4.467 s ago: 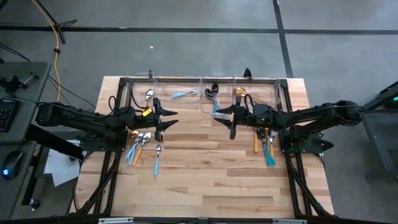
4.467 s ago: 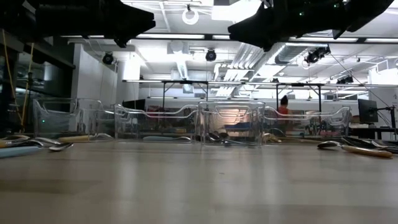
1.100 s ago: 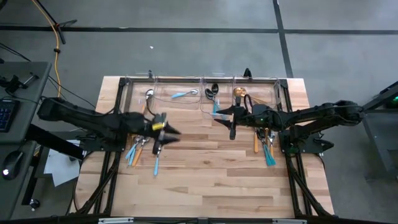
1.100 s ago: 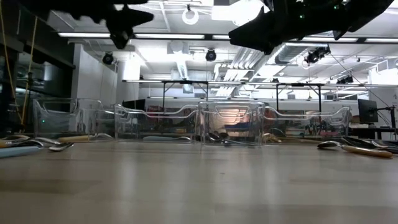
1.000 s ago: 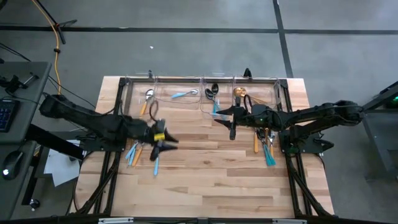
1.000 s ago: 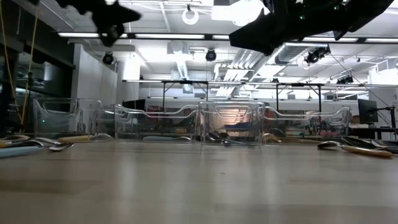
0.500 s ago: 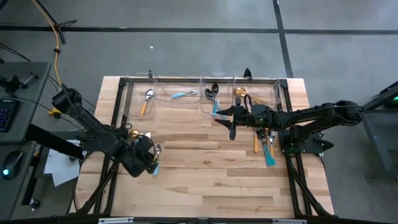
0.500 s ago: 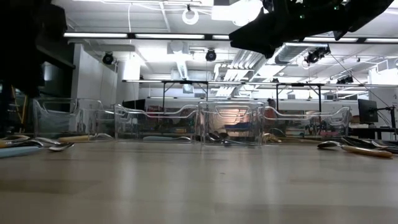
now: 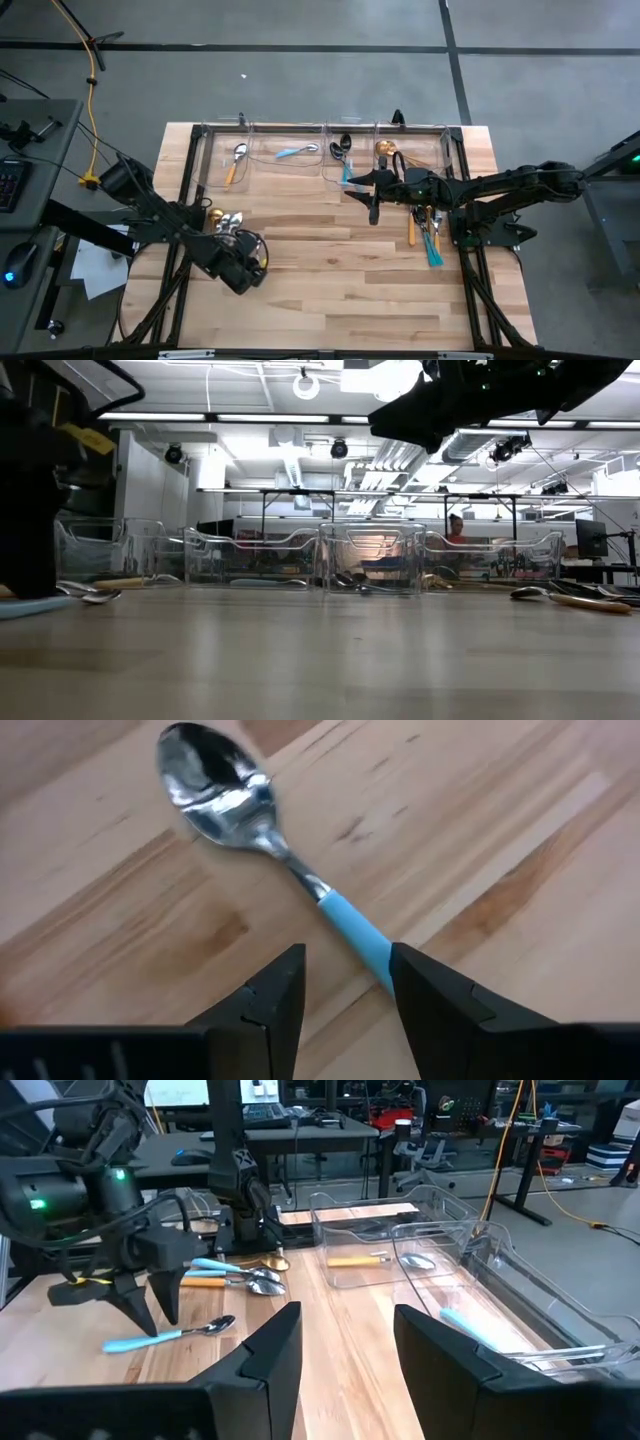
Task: Sort silverware by color (type)
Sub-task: Put the blue spoon into the middle left transparent bin
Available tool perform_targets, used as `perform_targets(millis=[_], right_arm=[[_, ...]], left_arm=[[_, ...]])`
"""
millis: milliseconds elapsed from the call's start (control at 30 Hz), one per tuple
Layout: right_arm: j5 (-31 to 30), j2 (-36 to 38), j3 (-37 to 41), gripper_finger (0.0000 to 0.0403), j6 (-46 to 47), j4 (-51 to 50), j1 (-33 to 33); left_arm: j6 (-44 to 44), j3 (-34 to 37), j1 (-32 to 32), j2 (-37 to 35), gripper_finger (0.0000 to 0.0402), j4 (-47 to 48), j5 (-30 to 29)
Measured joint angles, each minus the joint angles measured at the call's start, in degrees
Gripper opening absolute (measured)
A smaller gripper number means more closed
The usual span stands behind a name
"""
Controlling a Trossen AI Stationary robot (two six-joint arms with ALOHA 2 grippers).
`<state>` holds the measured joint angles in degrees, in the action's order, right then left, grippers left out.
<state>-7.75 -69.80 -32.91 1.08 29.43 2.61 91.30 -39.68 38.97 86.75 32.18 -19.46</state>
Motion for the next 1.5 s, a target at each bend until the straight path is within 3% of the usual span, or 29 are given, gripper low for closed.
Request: perform_targets(millis=[1000, 1500], right_arm=[[-0.02, 0.0, 0.0, 0.0145, 0.0, -0.04, 0.0], [-0.02, 0.0, 0.0, 0.0145, 0.17, -0.08, 0.0]], left_arm=[[0.14, 0.17, -2.63, -0.28, 0.0138, -7.11, -2.25], [1.19, 0.11, -2.63, 3.18, 0.0138, -8.42, -3.2]])
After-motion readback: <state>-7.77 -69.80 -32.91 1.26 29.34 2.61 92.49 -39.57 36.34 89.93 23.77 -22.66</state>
